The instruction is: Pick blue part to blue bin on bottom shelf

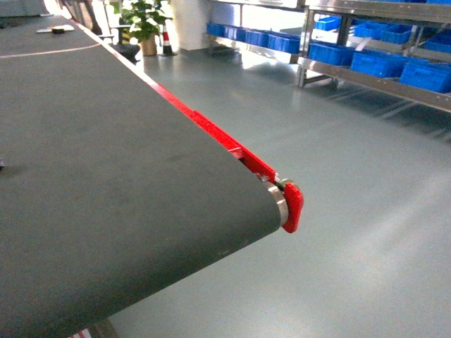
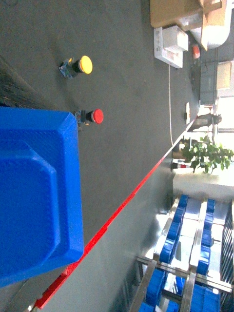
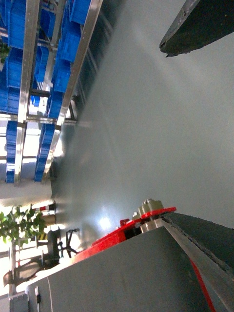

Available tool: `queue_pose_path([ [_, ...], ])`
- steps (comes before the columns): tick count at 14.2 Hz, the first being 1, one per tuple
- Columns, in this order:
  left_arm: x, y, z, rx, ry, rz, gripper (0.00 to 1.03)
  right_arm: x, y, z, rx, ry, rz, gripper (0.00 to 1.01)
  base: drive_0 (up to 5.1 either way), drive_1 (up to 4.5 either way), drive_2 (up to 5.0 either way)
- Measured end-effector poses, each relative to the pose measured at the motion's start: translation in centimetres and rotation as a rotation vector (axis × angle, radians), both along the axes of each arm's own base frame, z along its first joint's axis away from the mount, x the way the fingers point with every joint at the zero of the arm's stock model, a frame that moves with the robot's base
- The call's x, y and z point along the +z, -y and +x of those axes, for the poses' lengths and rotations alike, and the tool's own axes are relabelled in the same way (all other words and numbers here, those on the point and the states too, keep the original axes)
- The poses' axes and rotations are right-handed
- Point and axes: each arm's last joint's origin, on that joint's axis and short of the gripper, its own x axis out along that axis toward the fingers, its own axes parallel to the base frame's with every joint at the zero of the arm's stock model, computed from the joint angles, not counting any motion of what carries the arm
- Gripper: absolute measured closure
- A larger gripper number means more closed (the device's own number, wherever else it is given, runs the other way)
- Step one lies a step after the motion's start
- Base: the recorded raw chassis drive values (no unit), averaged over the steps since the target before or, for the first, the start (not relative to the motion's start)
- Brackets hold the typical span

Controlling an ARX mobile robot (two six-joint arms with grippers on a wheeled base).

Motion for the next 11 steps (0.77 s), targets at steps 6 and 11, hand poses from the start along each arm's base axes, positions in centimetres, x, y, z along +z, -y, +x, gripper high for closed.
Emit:
queue_pose_path([
  [6, 0.0, 0.0, -0.01, 0.0, 0.0, 0.0, 0.59, 0.0, 0.0, 0.0, 0.0, 0.0, 0.0, 0.03, -1.6, -1.61, -1.6],
  [11, 0.0, 0.0, -0.01, -0.001, 0.0, 0.0, 0.59, -0.01, 0.0, 0.0, 0.0, -0.001, 0.0, 0.03, -1.5, -1.51, -1.5],
])
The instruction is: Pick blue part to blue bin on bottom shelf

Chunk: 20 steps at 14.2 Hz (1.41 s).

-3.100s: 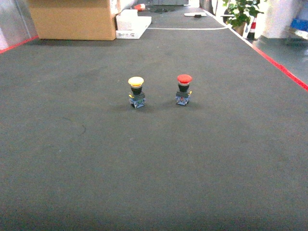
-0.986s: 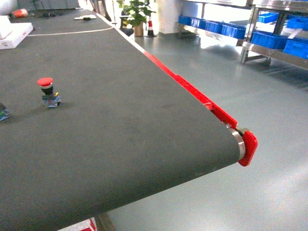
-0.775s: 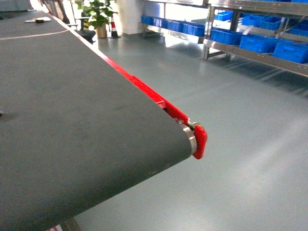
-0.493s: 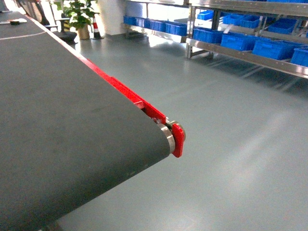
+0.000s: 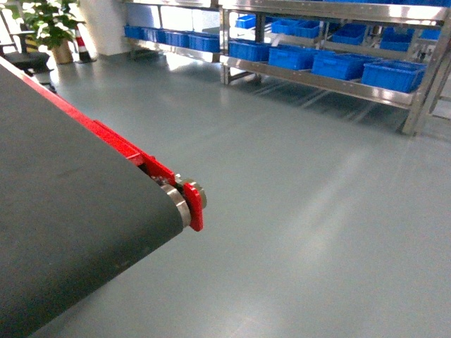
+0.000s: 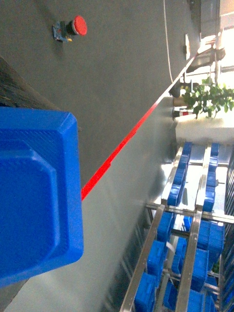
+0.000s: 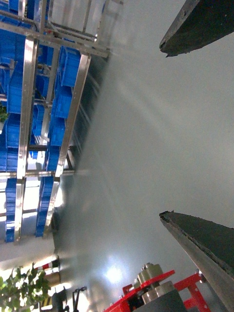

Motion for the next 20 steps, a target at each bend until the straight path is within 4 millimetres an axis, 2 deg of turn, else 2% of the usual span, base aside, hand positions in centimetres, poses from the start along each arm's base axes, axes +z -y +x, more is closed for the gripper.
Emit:
queue_pose_path([
  [20, 0.0, 0.0, 0.0, 0.0, 0.0, 0.0, 0.59, 0.0, 0.0, 0.0, 0.0, 0.0, 0.0, 0.03, -1.6, -1.63, -1.6],
])
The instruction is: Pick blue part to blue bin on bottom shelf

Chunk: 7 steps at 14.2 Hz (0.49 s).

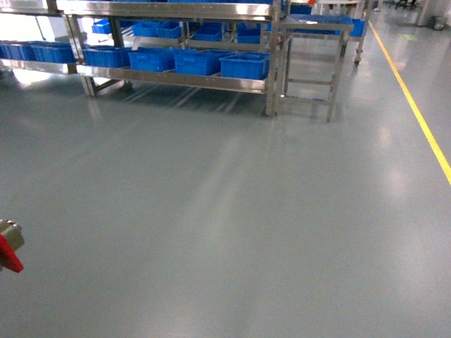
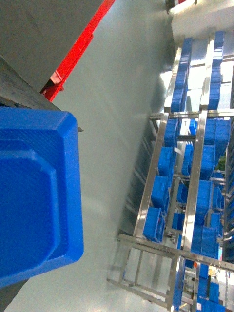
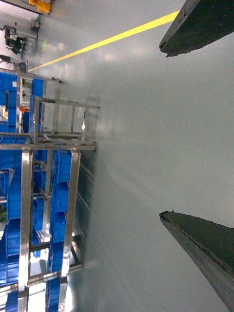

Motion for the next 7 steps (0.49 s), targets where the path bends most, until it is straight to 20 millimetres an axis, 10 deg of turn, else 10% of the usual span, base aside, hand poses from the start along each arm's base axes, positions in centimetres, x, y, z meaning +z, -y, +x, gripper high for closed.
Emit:
queue_pose_path([
  [7, -0.01, 0.0, 0.0, 0.0, -0.001, 0.0, 0.59, 0.0, 0.0, 0.0, 0.0, 0.0, 0.0, 0.03, -1.6, -1.6, -1.6],
])
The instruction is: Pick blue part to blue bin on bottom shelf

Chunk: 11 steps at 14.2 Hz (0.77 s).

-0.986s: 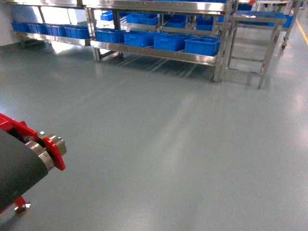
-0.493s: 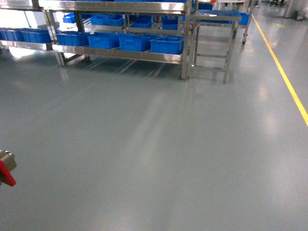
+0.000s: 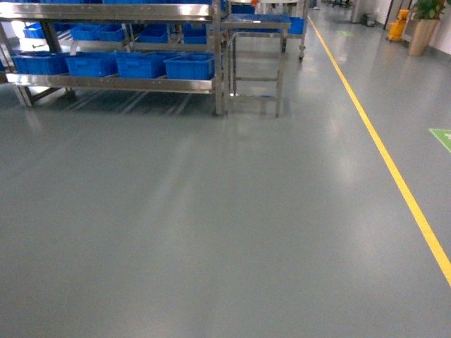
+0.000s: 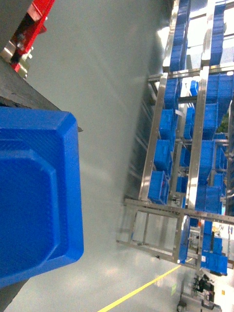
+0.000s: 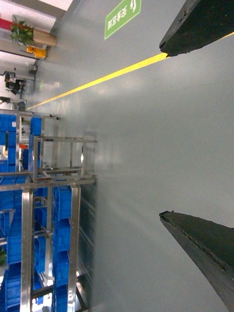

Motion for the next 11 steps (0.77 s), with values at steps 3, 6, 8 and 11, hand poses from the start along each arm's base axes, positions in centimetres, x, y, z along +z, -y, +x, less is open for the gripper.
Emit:
queue_pose_path([
  [3, 0.0, 0.0, 0.0, 0.0, 0.0, 0.0, 0.59, 0.0, 0.0, 0.0, 0.0, 0.0, 0.0, 0.03, -1.5, -1.53, -1.5],
  [6, -0.03, 0.02, 0.04, -0.001, -0.004, 0.002, 0.59, 0.0, 0.0, 0.0, -0.001, 0.0, 0.0, 0.03, -0.8, -0.81, -0.8],
  [8, -0.01, 0.01, 0.02, 0.0, -0.001, 0.0, 0.59, 0.0, 0.0, 0.0, 0.0, 0.0, 0.0, 0.03, 0.0, 0.0, 0.0],
  [11, 0.01, 0.0, 0.01, 0.0, 0.001, 0.0, 0.59, 0.02, 0.0, 0.0, 0.0, 0.002, 0.0, 0.03, 0.0, 1.99, -2.0],
])
